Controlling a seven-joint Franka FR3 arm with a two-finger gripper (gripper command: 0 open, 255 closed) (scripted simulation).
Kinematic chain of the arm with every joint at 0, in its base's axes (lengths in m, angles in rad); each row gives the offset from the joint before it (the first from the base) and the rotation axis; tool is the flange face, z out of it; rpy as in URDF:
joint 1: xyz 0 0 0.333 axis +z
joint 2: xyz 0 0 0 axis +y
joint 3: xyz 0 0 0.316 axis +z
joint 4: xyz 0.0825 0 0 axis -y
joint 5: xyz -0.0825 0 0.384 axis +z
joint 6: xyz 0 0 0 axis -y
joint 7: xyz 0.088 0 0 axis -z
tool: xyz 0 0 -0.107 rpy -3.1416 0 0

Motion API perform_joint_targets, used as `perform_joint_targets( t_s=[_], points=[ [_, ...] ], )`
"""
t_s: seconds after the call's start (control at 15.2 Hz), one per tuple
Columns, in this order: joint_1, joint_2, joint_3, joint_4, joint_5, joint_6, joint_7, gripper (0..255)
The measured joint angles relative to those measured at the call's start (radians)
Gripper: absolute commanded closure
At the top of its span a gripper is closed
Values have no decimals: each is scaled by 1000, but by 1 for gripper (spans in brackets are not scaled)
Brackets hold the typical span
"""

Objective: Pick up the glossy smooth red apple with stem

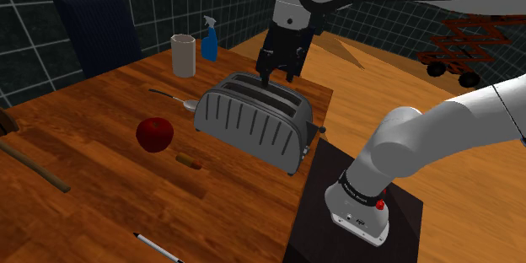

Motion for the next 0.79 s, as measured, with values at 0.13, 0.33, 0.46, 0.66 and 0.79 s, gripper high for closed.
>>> perform_joint_targets(
  t_s=[0.13,0.33,0.46,0.66,0.79],
  points=[
    [0,48,36,7,22,43,70,0],
    [5,134,101,51,51,93,193,0],
    [-1,206,134,93,56,127,266,0],
    [-4,311,186,156,55,177,385,0],
    [-5,386,217,207,43,205,466,0]
  ],
)
